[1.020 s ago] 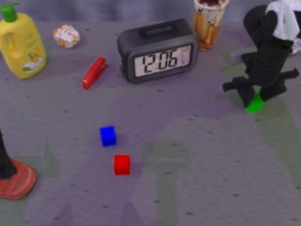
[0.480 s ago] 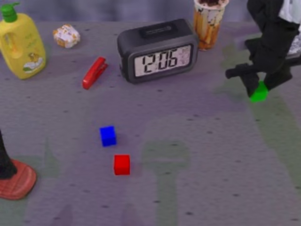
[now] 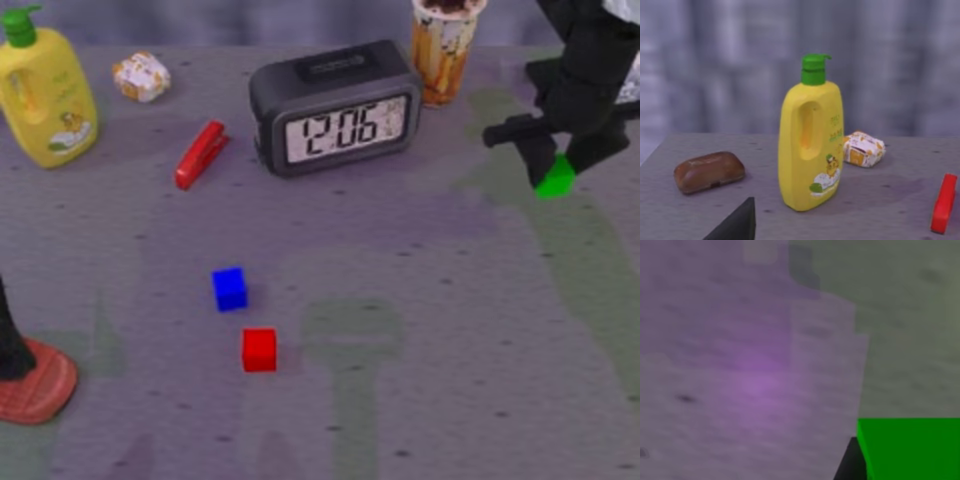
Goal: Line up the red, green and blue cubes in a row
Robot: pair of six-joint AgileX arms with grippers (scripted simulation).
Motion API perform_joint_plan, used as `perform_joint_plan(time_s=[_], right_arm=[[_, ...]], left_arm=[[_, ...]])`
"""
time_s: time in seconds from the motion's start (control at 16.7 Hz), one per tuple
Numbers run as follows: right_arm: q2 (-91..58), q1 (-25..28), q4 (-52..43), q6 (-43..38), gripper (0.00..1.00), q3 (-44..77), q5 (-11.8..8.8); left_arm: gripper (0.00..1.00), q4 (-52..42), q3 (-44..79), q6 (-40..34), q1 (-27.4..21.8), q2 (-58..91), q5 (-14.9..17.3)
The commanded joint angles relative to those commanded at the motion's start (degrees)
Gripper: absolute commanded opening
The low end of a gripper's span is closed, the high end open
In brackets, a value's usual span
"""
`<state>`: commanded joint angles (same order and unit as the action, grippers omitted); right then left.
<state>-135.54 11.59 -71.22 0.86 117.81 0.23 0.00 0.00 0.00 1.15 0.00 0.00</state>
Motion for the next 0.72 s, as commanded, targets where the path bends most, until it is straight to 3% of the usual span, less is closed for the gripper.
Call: perform_joint_plan(time_s=[0.3, 0.72], right_arm=[[2.34, 6.95, 0.59, -9.44, 0.00, -2.93, 0.17], [9.22, 25.79, 2.20, -37.36, 0.00, -12.42, 0.43]], left_arm=[[1.00, 0.00, 0.00, 0.00, 0.00, 0.00, 0.00], [1.00, 0.00, 0.00, 0.00, 0.00, 0.00, 0.00]])
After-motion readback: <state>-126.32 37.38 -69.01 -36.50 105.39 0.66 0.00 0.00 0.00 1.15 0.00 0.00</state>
